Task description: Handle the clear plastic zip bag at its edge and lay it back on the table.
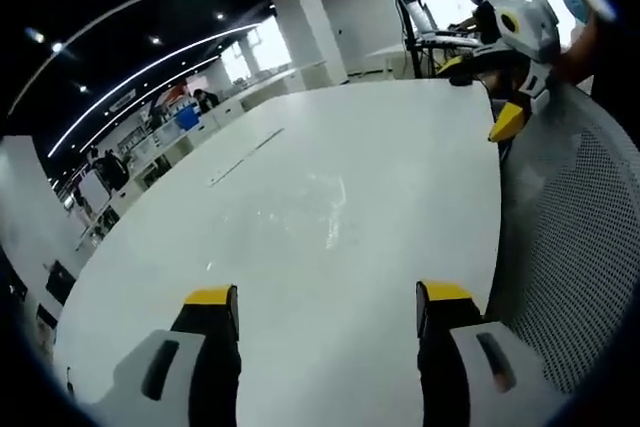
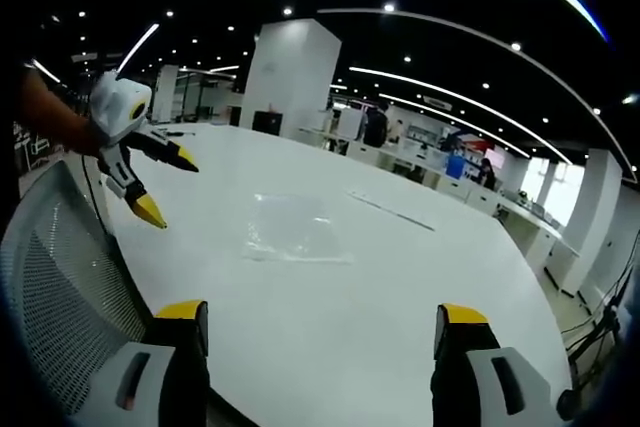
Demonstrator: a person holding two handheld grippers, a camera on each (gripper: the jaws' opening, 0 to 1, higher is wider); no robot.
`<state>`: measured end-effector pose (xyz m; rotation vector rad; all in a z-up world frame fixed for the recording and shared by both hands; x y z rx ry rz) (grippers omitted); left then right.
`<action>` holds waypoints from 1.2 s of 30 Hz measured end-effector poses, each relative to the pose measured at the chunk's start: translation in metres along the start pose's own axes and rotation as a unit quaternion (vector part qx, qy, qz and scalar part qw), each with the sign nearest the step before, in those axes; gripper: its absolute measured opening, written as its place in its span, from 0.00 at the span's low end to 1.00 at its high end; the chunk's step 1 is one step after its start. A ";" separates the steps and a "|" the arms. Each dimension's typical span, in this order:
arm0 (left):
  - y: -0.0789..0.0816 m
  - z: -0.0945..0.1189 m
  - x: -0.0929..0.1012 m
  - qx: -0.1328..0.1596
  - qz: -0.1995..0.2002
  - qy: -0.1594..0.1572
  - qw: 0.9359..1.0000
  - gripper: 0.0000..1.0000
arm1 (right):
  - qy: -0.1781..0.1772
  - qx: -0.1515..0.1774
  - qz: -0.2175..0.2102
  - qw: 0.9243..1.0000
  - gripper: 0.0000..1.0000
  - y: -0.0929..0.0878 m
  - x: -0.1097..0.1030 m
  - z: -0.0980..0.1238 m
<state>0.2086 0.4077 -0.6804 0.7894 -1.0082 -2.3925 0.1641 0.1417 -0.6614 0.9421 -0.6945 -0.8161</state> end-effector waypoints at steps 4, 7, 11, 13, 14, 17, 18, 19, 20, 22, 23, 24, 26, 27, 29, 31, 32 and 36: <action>-0.002 -0.010 -0.002 -0.010 0.008 -0.008 1.000 0.70 | -0.001 -0.001 0.000 1.000 0.94 0.000 0.000 0.000; -0.001 -0.017 -0.002 -0.018 0.004 -0.013 1.000 0.69 | -0.002 -0.002 0.000 1.000 0.94 0.000 0.000 0.000; 0.000 -0.028 -0.003 -0.025 0.003 -0.022 0.999 0.67 | -0.003 -0.003 -0.001 1.000 0.93 -0.001 0.000 0.000; -0.001 -0.032 -0.003 -0.030 0.003 -0.027 0.999 0.66 | -0.003 -0.003 0.000 1.000 0.93 -0.001 0.000 0.000; -0.001 -0.036 -0.003 -0.032 0.003 -0.030 0.999 0.65 | -0.003 -0.004 -0.001 1.000 0.93 -0.001 0.000 0.000; -0.001 -0.044 -0.002 -0.038 0.000 -0.041 0.998 0.64 | -0.003 -0.004 0.000 1.000 0.92 -0.001 0.000 0.000; -0.001 -0.046 -0.002 -0.040 -0.001 -0.043 0.998 0.64 | -0.004 -0.004 -0.001 1.000 0.92 0.000 0.001 0.000; -0.001 -0.048 -0.002 -0.043 -0.003 -0.045 0.998 0.64 | -0.004 -0.004 -0.001 1.000 0.92 -0.001 0.001 0.000; -0.002 -0.050 -0.003 -0.046 -0.003 -0.047 0.998 0.64 | -0.005 -0.004 -0.001 1.000 0.92 -0.001 0.001 0.000; -0.002 -0.053 -0.004 -0.046 -0.002 -0.051 0.998 0.64 | -0.006 -0.005 -0.001 1.000 0.92 -0.001 0.001 0.000; -0.002 -0.055 -0.004 -0.047 -0.001 -0.052 0.998 0.64 | -0.006 -0.005 -0.001 1.000 0.92 -0.001 0.001 0.000; -0.002 -0.057 -0.004 -0.050 -0.001 -0.055 0.997 0.64 | -0.006 -0.005 -0.001 1.000 0.92 -0.001 0.001 0.000; -0.002 -0.060 -0.005 -0.053 -0.002 -0.059 0.997 0.64 | -0.006 -0.007 0.000 1.000 0.91 -0.001 0.001 0.000; -0.003 -0.061 -0.005 -0.055 -0.003 -0.061 0.997 0.64 | -0.006 -0.007 0.000 1.000 0.91 -0.001 0.001 0.000; -0.005 -0.064 -0.006 -0.059 -0.004 -0.066 0.996 0.64 | -0.009 -0.007 0.002 1.000 0.91 -0.001 0.002 0.000; -0.008 -0.066 -0.007 -0.066 -0.002 -0.074 0.995 0.64 | -0.011 -0.008 0.001 1.000 0.91 -0.001 0.003 0.000; -0.008 -0.067 -0.007 -0.067 -0.003 -0.074 0.995 0.64 | -0.013 -0.009 0.001 1.000 0.91 -0.001 0.003 0.001; -0.007 -0.067 -0.006 -0.073 -0.006 -0.081 0.994 0.64 | -0.015 -0.008 0.001 1.000 0.91 -0.001 0.004 0.001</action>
Point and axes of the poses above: the point that each gripper's makers call its tool centre point, and the gripper's own axes: z roughly backward along the fingers, x roughly to its right, y roughly out of its top, the point moved 4 cm from there along z, roughly backward along the fingers, and after that the axes turned 4 degrees about -z, right-handed, at the moved point
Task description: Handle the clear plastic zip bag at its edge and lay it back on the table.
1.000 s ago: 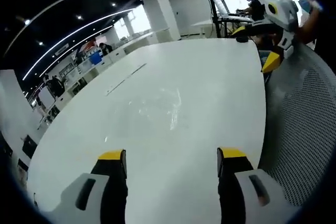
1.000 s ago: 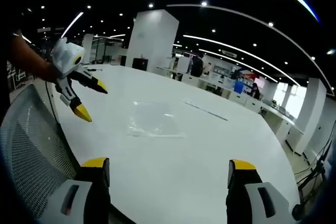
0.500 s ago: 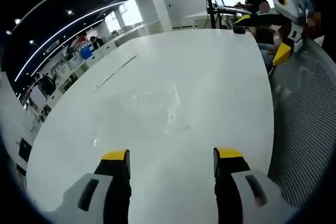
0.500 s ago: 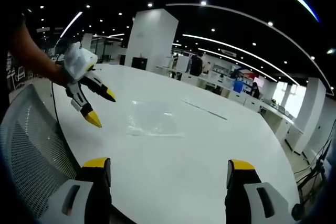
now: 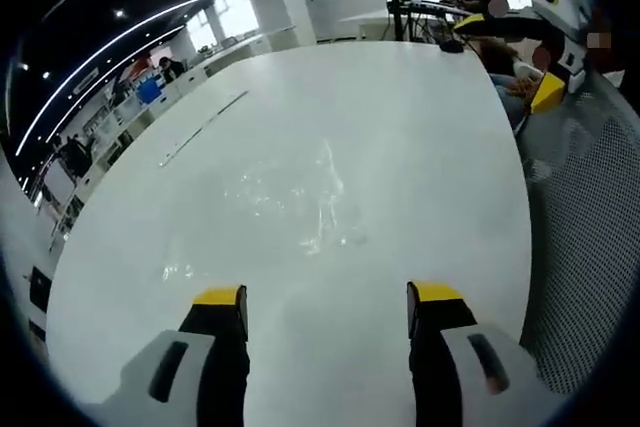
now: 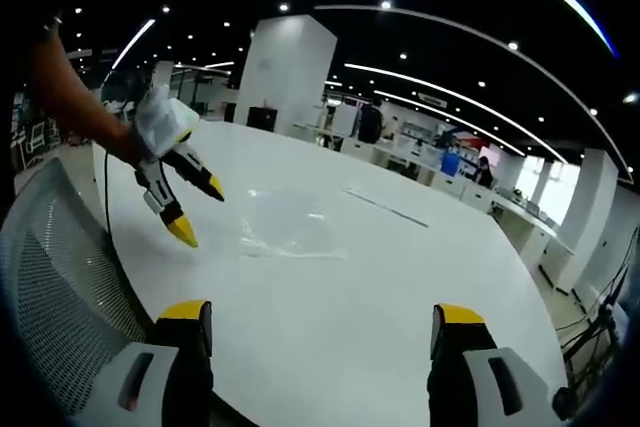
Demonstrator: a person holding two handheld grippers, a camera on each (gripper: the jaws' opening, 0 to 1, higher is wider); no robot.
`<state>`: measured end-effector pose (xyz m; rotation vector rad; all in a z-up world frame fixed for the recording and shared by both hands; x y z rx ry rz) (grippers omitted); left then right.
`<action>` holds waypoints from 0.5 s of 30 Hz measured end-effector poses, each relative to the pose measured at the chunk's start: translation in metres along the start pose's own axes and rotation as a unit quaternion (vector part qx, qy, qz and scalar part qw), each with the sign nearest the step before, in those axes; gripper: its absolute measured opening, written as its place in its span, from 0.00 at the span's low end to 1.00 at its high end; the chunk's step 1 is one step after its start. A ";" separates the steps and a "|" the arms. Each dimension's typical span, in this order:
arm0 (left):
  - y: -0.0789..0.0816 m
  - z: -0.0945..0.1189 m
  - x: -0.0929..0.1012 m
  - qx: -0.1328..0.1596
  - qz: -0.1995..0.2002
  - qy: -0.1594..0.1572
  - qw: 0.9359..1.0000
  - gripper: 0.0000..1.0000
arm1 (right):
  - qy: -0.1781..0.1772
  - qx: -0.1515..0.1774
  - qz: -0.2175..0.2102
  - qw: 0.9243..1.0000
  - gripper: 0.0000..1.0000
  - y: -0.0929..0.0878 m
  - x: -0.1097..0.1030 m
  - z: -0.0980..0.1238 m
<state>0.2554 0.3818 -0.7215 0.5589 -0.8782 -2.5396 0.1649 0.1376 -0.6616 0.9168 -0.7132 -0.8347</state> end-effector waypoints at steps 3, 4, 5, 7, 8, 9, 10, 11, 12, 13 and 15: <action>0.000 0.000 -0.001 -0.001 -0.002 -0.002 1.000 0.64 | 0.000 -0.001 0.001 1.000 0.91 0.000 0.000 0.000; 0.001 0.001 0.000 -0.001 -0.003 -0.004 1.000 0.64 | 0.000 -0.001 0.000 1.000 0.91 0.000 0.000 0.000; 0.001 0.001 0.000 -0.001 -0.003 -0.004 1.000 0.64 | 0.000 -0.001 0.001 1.000 0.91 0.000 0.000 0.000; 0.001 0.000 0.001 -0.005 -0.005 -0.008 1.000 0.63 | -0.001 -0.001 0.001 1.000 0.91 0.000 0.000 0.000; 0.002 -0.001 0.001 -0.008 -0.006 -0.011 1.000 0.63 | -0.002 0.000 0.000 1.000 0.91 0.000 0.001 0.000; 0.002 -0.001 0.001 -0.009 -0.007 -0.011 1.000 0.62 | -0.003 0.001 0.000 1.000 0.91 0.000 0.001 0.000; 0.004 0.000 0.001 -0.010 -0.006 -0.012 1.000 0.62 | -0.005 0.000 0.001 1.000 0.91 0.000 0.001 0.000; 0.006 0.001 0.002 -0.009 -0.004 -0.013 1.000 0.62 | -0.004 0.000 0.000 1.000 0.91 0.000 0.001 0.000; 0.006 -0.001 0.003 -0.009 -0.003 -0.015 1.000 0.60 | -0.003 0.000 -0.001 1.000 0.90 0.000 0.001 0.000; 0.006 -0.003 0.003 -0.011 -0.003 -0.014 1.000 0.60 | -0.003 -0.001 -0.001 1.000 0.90 0.000 0.000 0.000; 0.008 -0.003 0.004 -0.014 -0.007 -0.016 1.000 0.59 | 0.000 -0.003 0.000 1.000 0.90 -0.001 0.000 0.000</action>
Point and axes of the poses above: the point that each gripper's makers call its tool centre point, and the gripper's own axes: z roughly backward along the fingers, x roughly to its right, y roughly out of its top, the point moved 4 cm from there along z, roughly backward along the fingers, and after that the axes turned 4 degrees about -z, right-handed, at the moved point
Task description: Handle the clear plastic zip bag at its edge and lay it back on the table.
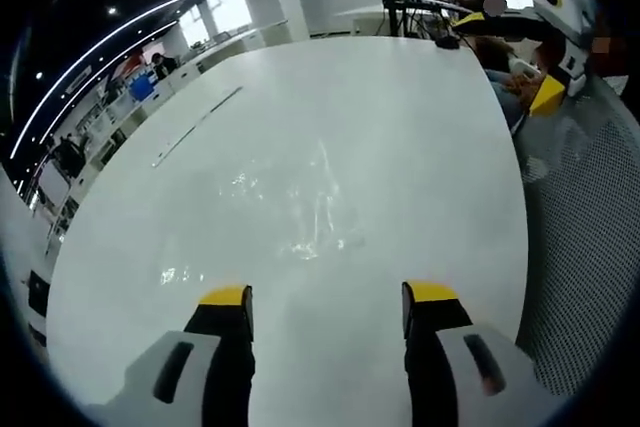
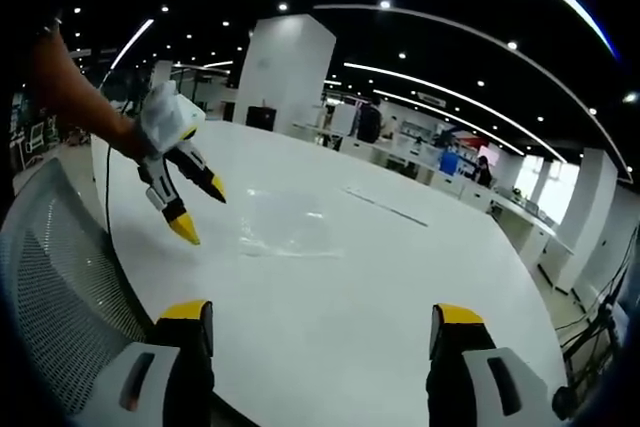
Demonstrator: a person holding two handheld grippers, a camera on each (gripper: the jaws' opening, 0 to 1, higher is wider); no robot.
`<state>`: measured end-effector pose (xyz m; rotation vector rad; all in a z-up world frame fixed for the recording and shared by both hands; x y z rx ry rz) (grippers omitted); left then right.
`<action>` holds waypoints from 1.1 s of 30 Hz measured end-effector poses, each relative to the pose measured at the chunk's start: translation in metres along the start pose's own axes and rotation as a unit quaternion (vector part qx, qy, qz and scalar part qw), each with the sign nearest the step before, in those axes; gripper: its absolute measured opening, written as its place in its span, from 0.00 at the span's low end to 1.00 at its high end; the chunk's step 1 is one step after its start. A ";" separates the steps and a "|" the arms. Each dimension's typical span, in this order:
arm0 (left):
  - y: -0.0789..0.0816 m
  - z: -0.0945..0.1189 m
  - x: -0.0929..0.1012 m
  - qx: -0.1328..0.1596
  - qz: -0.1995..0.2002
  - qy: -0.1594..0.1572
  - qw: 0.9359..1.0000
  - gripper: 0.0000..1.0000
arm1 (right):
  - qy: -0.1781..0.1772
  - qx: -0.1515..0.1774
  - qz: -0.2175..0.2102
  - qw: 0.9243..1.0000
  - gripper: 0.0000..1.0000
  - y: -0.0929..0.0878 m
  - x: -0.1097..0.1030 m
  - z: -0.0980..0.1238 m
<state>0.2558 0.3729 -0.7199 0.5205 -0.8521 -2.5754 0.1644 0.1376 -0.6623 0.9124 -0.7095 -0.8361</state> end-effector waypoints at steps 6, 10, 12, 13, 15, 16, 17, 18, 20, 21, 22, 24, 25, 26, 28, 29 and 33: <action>0.010 -0.006 -0.002 0.005 0.003 -0.006 1.000 0.54 | 0.007 -0.006 0.002 1.000 0.89 -0.001 -0.002 -0.001; 0.018 -0.014 -0.001 0.001 0.004 -0.014 1.000 0.50 | 0.011 -0.008 0.003 1.000 0.87 -0.002 -0.003 -0.001; 0.022 -0.018 0.000 0.003 0.008 -0.018 1.000 0.48 | 0.011 -0.010 0.003 1.000 0.87 -0.002 -0.003 -0.001; 0.024 -0.020 0.000 0.002 0.009 -0.021 1.000 0.47 | 0.009 -0.010 0.002 1.000 0.86 -0.002 -0.002 -0.001; 0.026 -0.025 0.000 0.001 0.002 -0.025 1.000 0.46 | 0.006 -0.009 -0.002 1.000 0.86 -0.003 -0.001 -0.001; 0.028 -0.027 0.001 -0.002 -0.001 -0.028 1.000 0.46 | 0.005 -0.009 -0.003 1.000 0.86 -0.003 0.000 -0.001; 0.028 -0.031 0.000 -0.004 -0.002 -0.032 0.999 0.46 | 0.005 -0.010 -0.004 1.000 0.86 -0.003 0.000 -0.001; 0.028 -0.033 -0.002 -0.005 -0.003 -0.032 0.999 0.46 | 0.005 -0.010 -0.004 1.000 0.85 -0.003 0.000 -0.001; 0.031 -0.034 -0.002 -0.006 -0.003 -0.037 0.999 0.44 | 0.005 -0.011 -0.003 1.000 0.85 -0.003 0.000 -0.001; 0.032 -0.035 -0.002 -0.005 -0.002 -0.038 0.999 0.42 | 0.005 -0.012 -0.003 1.000 0.84 -0.003 0.000 -0.001; 0.033 -0.039 -0.004 -0.006 -0.002 -0.041 0.999 0.41 | 0.005 -0.012 -0.003 1.000 0.84 -0.003 0.000 -0.001; 0.031 -0.045 -0.007 -0.009 0.002 -0.047 0.999 0.39 | 0.005 -0.013 -0.003 1.000 0.84 -0.004 0.000 -0.001; 0.030 -0.046 -0.007 -0.012 0.004 -0.050 0.999 0.38 | 0.005 -0.014 -0.003 1.000 0.84 -0.004 0.000 -0.001; 0.031 -0.047 -0.008 -0.013 0.009 -0.053 0.998 0.37 | 0.004 -0.014 -0.003 1.000 0.84 -0.004 0.000 -0.001; 0.031 -0.047 -0.006 -0.016 0.022 -0.061 0.998 0.33 | 0.004 -0.015 -0.004 1.000 0.83 -0.004 0.000 -0.001; 0.031 -0.048 -0.006 -0.015 0.032 -0.065 0.997 0.31 | 0.003 -0.015 -0.005 1.000 0.83 -0.004 0.001 -0.001; 0.030 -0.054 -0.002 -0.019 0.046 -0.069 0.996 0.25 | 0.003 -0.015 -0.005 1.000 0.83 -0.004 0.001 -0.001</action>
Point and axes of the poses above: the point that each gripper's makers call its tool centre point, and the gripper's own axes: z roughly backward along the fingers, x roughly to its right, y roughly out of its top, the point moved 4 cm from there along z, roughly backward along the fingers, and after that the axes turned 4 degrees about -z, right-handed, at the moved point
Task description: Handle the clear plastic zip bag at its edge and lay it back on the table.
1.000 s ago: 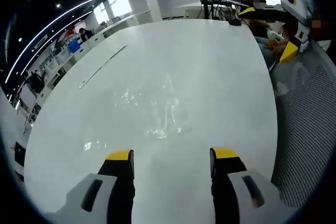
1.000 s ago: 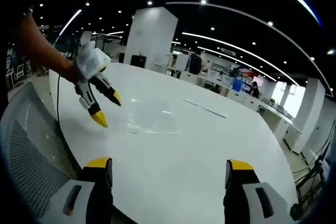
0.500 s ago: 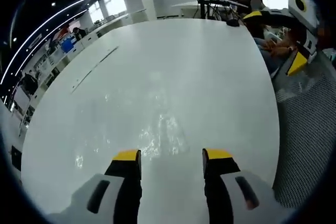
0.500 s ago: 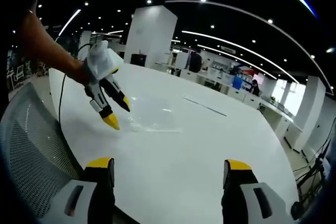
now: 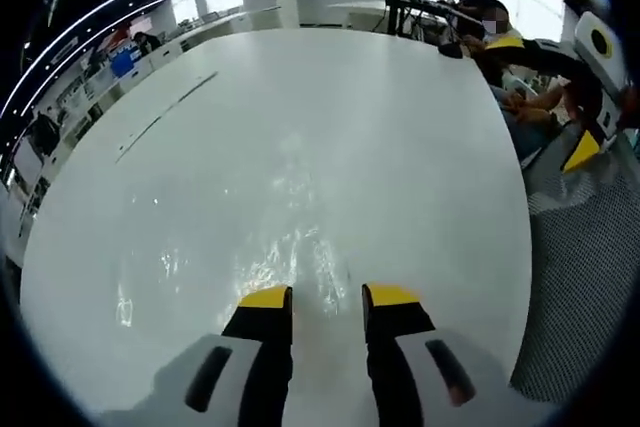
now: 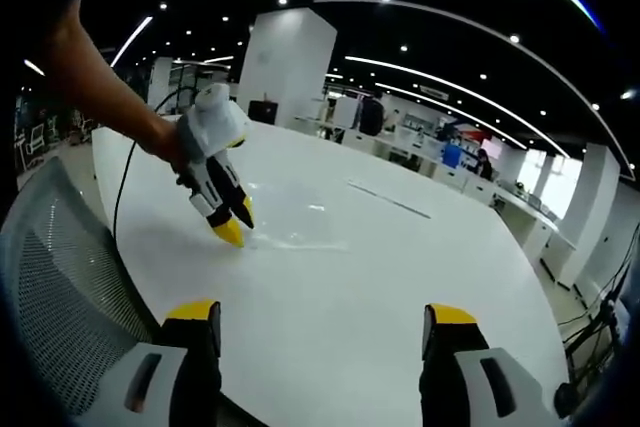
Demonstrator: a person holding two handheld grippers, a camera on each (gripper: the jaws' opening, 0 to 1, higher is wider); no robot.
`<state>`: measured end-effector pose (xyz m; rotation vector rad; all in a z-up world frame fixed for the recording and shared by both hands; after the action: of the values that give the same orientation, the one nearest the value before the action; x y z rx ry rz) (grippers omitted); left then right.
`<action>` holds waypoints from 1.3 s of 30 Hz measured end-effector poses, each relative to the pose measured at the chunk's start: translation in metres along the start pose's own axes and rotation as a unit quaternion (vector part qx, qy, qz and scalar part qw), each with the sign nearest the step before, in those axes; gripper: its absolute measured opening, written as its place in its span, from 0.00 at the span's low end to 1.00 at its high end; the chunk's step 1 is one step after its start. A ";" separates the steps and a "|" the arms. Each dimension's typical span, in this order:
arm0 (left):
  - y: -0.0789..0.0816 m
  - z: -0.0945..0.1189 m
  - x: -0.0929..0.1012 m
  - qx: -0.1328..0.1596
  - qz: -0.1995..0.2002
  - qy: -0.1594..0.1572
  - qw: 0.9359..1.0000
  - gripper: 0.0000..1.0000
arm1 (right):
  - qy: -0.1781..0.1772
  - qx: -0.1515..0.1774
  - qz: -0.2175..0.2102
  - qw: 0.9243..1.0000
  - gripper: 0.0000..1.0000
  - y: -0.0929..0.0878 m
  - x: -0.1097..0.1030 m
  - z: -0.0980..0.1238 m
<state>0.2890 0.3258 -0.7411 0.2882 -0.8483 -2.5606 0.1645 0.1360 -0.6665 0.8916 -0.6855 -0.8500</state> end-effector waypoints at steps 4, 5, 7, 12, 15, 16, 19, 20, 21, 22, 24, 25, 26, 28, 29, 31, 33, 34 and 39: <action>-0.001 -0.005 0.000 -0.004 -0.002 -0.004 1.000 0.19 | 0.000 -0.001 0.000 1.000 0.82 0.000 0.000 0.000; -0.002 -0.006 0.000 -0.005 -0.004 -0.004 1.000 0.19 | 0.001 -0.001 0.000 1.000 0.82 0.000 0.000 0.000; -0.002 -0.006 0.002 -0.005 -0.005 -0.005 1.000 0.19 | 0.001 -0.001 0.000 1.000 0.82 0.000 0.000 0.000; 0.001 -0.006 0.004 0.000 -0.008 -0.008 1.000 0.18 | 0.002 -0.002 0.000 1.000 0.81 0.000 -0.001 0.000; -0.001 -0.006 0.004 0.007 -0.010 -0.010 1.000 0.17 | 0.003 -0.004 0.001 1.000 0.81 -0.001 -0.001 0.000; -0.001 -0.006 0.005 0.008 -0.009 -0.010 1.000 0.16 | 0.004 -0.004 0.002 1.000 0.81 -0.001 -0.002 0.000; -0.001 -0.004 0.009 0.008 -0.030 -0.015 0.999 0.05 | 0.005 -0.005 0.002 1.000 0.81 -0.001 -0.002 0.000; -0.002 -0.005 0.010 0.010 -0.026 -0.013 1.000 0.05 | 0.006 -0.007 0.003 1.000 0.81 -0.001 -0.002 -0.001; -0.003 -0.005 0.007 0.011 -0.026 -0.012 1.000 0.05 | 0.007 -0.010 0.004 1.000 0.81 -0.002 -0.002 -0.001; -0.002 -0.005 0.006 0.011 -0.025 -0.012 1.000 0.05 | 0.008 -0.012 0.005 1.000 0.81 -0.003 -0.003 -0.001; -0.002 -0.004 0.007 0.011 -0.017 -0.012 1.000 0.05 | 0.012 -0.019 0.009 1.000 0.81 -0.004 -0.004 -0.002; -0.003 -0.004 0.007 0.009 -0.015 -0.012 1.000 0.05 | 0.016 -0.025 0.015 0.999 0.81 -0.005 -0.005 -0.003; -0.003 -0.003 0.008 0.007 -0.015 -0.010 1.000 0.04 | 0.018 -0.029 0.020 0.999 0.81 -0.005 -0.006 -0.003; -0.004 -0.002 0.009 0.005 -0.016 -0.007 1.000 0.04 | 0.022 -0.034 0.027 0.999 0.82 -0.006 -0.007 -0.003; -0.004 -0.001 0.010 0.002 -0.018 -0.003 1.000 0.04 | 0.024 -0.035 0.029 0.999 0.82 -0.006 -0.007 -0.003; -0.007 0.003 0.007 -0.010 -0.038 0.013 0.999 0.03 | 0.025 -0.041 0.036 0.998 0.82 -0.005 -0.006 -0.004; -0.004 0.008 0.013 0.000 -0.037 0.008 0.999 0.03 | 0.030 -0.041 0.048 0.998 0.81 -0.001 -0.004 -0.006; -0.005 0.010 0.013 0.003 -0.037 0.008 0.999 0.03 | 0.033 -0.042 0.052 0.997 0.80 0.001 -0.003 -0.007; 0.000 0.028 0.024 0.016 -0.047 0.000 0.999 0.00 | 0.055 -0.036 0.073 0.995 0.73 0.011 -0.004 -0.014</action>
<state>0.2587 0.3295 -0.7205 0.3471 -0.8966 -2.6357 0.1772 0.1491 -0.6636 0.8077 -0.6132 -0.6852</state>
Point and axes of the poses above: the point that each gripper's makers call its tool centre point, and the gripper's own axes: z roughly backward along the fingers, x roughly to its right, y roughly out of its top, the point moved 4 cm from there along z, roughly backward along the fingers, and after that the axes turned 4 degrees about -z, right-handed, at the moved point
